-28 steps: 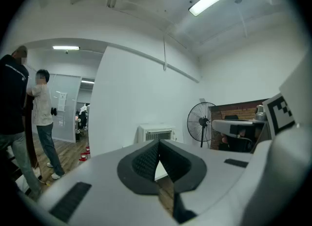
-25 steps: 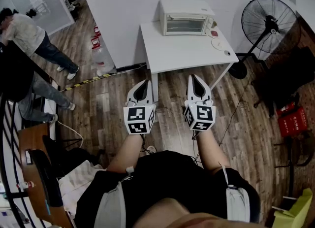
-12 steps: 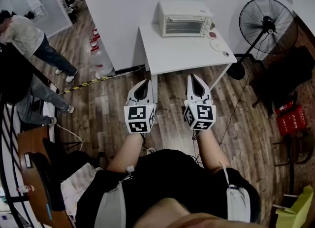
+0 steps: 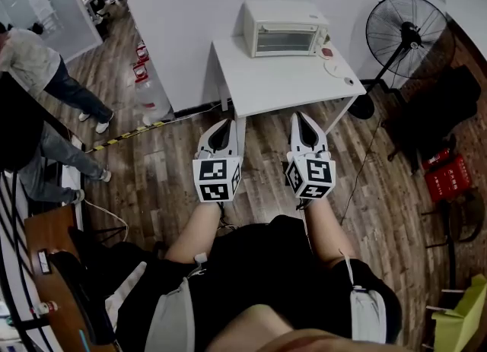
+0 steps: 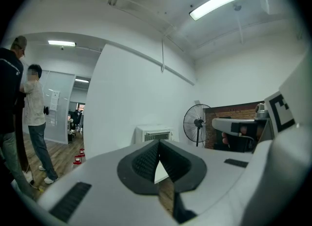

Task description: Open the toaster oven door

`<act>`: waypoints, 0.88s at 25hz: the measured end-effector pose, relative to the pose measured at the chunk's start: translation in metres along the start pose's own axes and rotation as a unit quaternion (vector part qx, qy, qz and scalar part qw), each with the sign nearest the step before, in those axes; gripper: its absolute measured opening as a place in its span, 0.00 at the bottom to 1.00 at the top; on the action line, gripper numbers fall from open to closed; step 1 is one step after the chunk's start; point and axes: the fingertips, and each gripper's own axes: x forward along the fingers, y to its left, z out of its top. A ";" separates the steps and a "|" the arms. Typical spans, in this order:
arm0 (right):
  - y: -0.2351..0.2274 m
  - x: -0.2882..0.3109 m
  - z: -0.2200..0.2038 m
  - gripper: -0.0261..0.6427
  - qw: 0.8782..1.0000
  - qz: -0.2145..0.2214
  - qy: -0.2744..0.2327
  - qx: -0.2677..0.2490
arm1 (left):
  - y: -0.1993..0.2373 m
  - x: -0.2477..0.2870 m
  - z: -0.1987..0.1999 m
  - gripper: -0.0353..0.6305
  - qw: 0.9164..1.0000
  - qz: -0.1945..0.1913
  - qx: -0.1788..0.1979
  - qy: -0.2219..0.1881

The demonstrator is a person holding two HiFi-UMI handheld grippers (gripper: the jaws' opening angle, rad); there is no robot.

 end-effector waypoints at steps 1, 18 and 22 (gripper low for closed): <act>0.002 0.002 -0.001 0.03 1.000 -0.003 0.000 0.001 | 0.004 0.001 -0.001 0.07 1.000 -0.002 0.002 0.001; -0.038 0.124 -0.019 0.03 1.000 -0.008 -0.021 0.012 | 0.058 0.114 0.007 0.07 0.999 0.023 0.023 -0.005; -0.066 0.178 -0.025 0.03 1.000 0.001 -0.013 0.012 | 0.069 0.166 0.015 0.07 0.999 0.039 0.020 -0.003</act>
